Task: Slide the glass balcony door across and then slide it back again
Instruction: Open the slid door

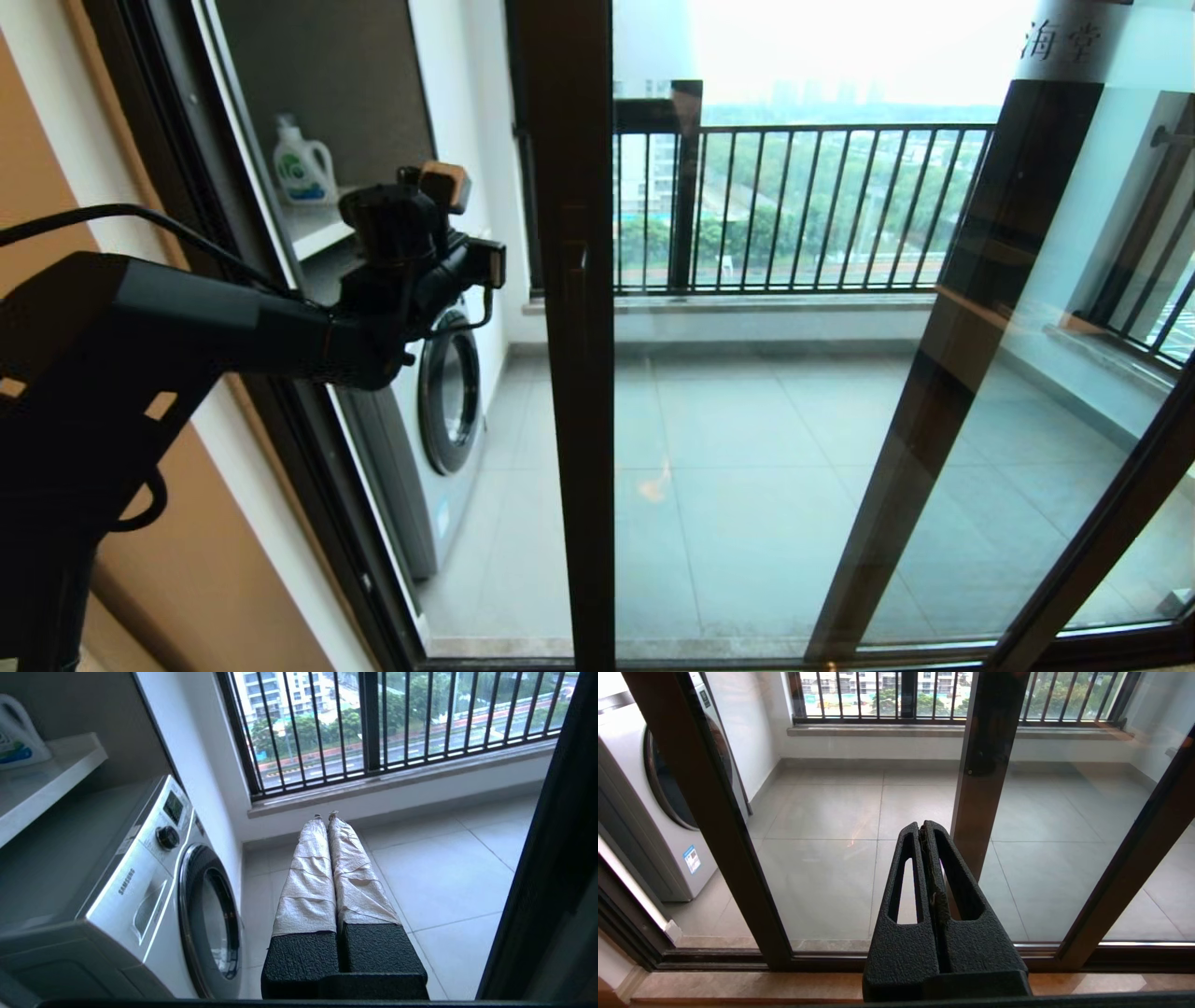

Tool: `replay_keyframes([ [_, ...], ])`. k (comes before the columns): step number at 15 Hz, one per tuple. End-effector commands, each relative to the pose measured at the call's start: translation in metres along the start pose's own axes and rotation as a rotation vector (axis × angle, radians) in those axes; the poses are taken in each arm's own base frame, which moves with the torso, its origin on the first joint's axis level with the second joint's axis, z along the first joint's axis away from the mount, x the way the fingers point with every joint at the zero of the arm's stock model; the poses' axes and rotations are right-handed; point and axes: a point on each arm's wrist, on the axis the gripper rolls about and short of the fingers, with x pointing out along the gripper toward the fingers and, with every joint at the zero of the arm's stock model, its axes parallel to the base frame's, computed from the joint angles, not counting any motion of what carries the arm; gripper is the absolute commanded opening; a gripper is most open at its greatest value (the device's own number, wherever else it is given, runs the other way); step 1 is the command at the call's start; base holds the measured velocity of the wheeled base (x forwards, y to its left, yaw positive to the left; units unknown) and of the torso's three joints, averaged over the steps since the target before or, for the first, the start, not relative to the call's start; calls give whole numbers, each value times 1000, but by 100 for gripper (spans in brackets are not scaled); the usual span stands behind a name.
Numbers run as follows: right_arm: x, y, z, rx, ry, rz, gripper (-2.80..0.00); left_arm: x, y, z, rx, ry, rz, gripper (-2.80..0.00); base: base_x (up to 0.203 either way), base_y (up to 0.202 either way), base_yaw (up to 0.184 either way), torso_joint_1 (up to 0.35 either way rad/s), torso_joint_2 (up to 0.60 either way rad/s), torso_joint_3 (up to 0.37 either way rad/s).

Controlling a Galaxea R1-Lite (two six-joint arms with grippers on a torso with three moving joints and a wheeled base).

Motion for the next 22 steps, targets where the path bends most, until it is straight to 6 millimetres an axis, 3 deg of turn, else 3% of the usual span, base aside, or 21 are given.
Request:
replay_keyframes([
  [1, 1, 0, -2, 0, 10, 1, -280, 12, -20, -13, 4, 4, -33, -280, 0, 0, 0, 0, 0, 0],
  [9, 1, 0, -2, 0, 10, 1, -280, 0, -81, -3, 6, -14, -160, -280, 0, 0, 0, 0, 0, 0],
  [17, 1, 0, -2, 0, 10, 1, -280, -12, -123, 19, -4, -57, -248, -280, 0, 0, 0, 0, 0, 0],
  [22, 1, 0, -2, 0, 10, 1, -280, -14, -136, 17, 0, -44, -277, -280, 0, 0, 0, 0, 0, 0],
])
